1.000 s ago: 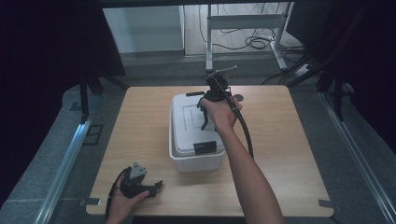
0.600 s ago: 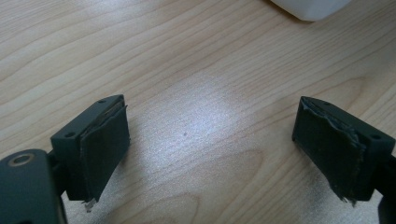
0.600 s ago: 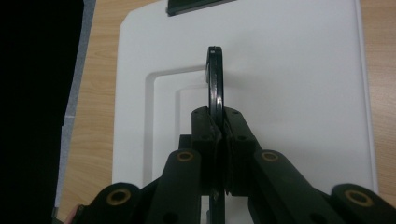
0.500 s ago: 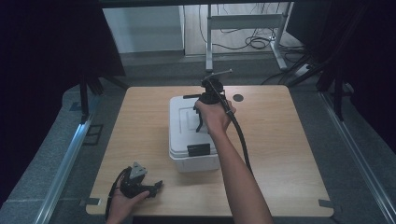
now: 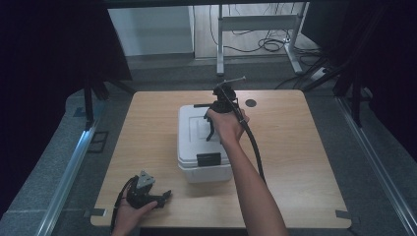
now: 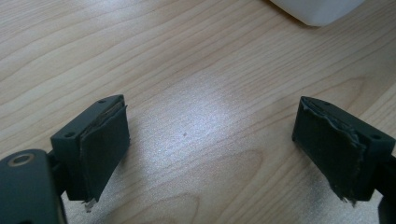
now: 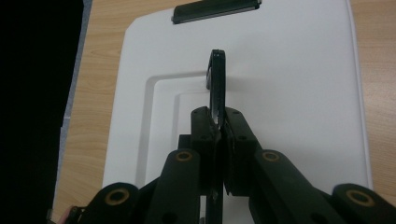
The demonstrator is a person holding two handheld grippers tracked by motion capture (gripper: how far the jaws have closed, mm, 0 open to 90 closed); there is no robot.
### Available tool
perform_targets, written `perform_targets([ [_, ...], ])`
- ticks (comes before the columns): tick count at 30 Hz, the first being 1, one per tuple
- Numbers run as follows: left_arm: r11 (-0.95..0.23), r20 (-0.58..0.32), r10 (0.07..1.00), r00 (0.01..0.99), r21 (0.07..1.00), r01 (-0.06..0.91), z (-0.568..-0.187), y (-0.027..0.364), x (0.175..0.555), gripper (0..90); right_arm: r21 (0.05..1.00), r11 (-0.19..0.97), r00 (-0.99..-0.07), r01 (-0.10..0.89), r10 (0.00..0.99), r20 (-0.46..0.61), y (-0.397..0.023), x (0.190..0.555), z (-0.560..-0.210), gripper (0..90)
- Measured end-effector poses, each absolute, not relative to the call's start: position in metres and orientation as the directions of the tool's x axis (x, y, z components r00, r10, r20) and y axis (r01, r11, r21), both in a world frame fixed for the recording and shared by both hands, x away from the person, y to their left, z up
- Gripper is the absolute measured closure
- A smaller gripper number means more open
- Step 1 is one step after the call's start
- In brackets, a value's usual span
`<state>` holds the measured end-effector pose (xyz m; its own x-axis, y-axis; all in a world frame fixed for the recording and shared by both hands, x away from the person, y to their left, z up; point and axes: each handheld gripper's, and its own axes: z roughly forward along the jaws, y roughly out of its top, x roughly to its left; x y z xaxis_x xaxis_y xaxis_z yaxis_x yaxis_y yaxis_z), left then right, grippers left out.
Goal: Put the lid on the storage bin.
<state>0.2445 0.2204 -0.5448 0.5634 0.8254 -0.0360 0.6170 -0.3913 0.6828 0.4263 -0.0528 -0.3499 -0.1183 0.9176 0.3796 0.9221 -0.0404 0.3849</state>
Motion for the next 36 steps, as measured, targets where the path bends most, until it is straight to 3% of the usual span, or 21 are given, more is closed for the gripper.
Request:
perform_targets([
  [27,-0.397,-0.032,0.823,0.567,0.682,0.615,-0.545,0.221,0.245,10.8,0.420,-0.035,-0.149,0.907,0.906,0.397,-0.058,0.406,-0.316,85.8],
  [36,-0.396,-0.032,0.823,0.567,0.682,0.614,-0.545,0.220,0.245,10.8,0.386,-0.069,-0.096,0.920,0.915,0.391,-0.057,0.404,-0.335,85.8],
])
